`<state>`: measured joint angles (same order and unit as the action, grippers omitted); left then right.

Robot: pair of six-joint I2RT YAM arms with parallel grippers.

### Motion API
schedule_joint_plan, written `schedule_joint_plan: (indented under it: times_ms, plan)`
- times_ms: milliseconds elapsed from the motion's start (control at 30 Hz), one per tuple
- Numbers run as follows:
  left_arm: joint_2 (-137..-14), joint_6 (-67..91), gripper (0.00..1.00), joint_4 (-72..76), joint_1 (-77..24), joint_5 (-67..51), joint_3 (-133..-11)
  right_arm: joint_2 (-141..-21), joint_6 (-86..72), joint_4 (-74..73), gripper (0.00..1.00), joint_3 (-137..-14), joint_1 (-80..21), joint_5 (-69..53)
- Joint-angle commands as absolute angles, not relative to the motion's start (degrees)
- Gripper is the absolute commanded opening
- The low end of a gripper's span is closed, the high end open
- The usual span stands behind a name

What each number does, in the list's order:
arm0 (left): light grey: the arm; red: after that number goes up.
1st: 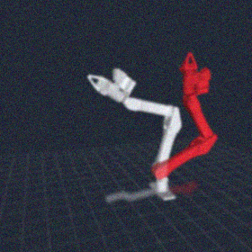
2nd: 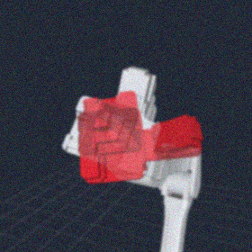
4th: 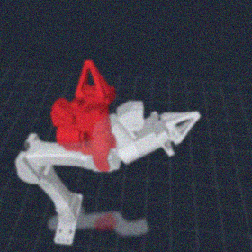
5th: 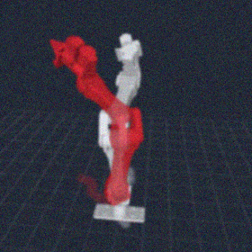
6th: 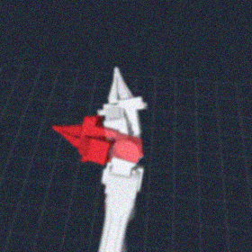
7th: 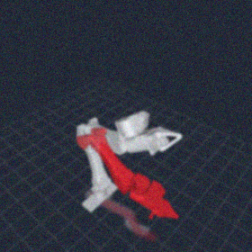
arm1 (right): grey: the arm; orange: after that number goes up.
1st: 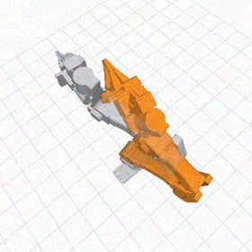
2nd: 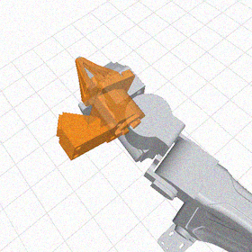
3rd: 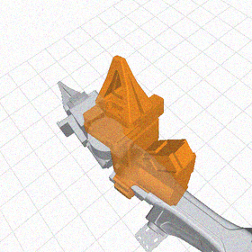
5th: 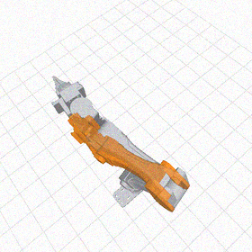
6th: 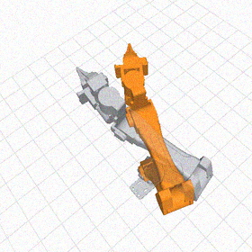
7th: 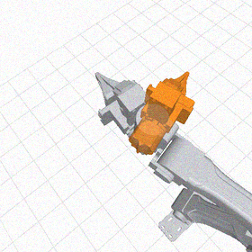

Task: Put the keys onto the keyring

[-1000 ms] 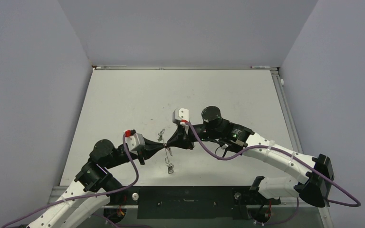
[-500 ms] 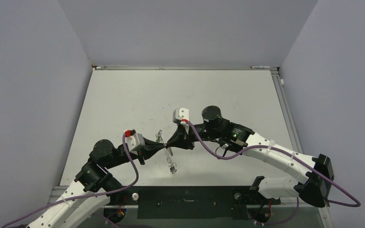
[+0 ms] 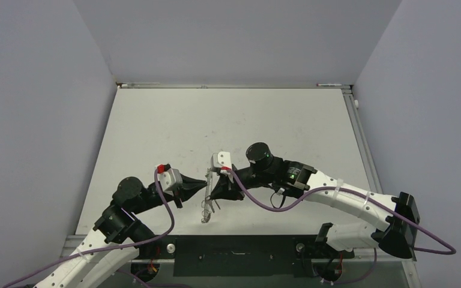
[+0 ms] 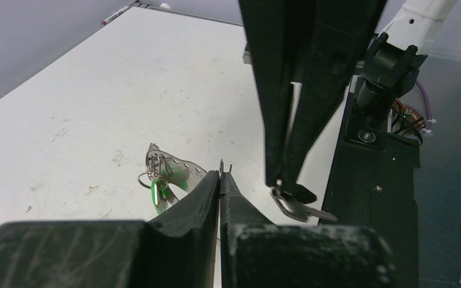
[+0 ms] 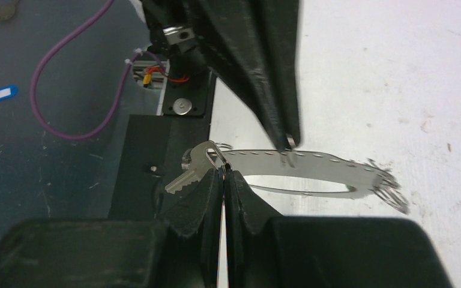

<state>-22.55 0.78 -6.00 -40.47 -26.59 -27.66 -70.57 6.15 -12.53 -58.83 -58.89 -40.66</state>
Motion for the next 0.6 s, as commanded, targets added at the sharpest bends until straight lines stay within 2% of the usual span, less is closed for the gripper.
schedule_joint_plan:
  times_ms: [0,233,300,433,567]
  plan:
    - [-22.0,-1.2,0.00,-3.8,-40.8,-24.6,-28.7,-69.5,8.7,-13.6,0.05,-62.0,-62.6,-40.1]
    - [-21.8,-1.4,0.00,-4.0,-40.8,-24.0,-28.8,-68.3,8.9,-13.4,0.05,-61.1,-62.9,-33.8]
    - [-21.4,-1.4,0.00,-4.0,-40.8,-23.7,-28.7,-67.5,9.2,-14.1,0.05,-61.0,-63.2,-26.8]
    - [-21.1,-1.5,0.00,-4.0,-40.7,-23.4,-28.7,-68.1,8.9,-17.3,0.05,-61.5,-64.4,-4.7]
    - [-21.3,-1.6,0.00,-4.0,-40.7,-23.6,-28.7,-67.6,6.8,-15.5,0.05,-59.6,-64.4,-2.2]
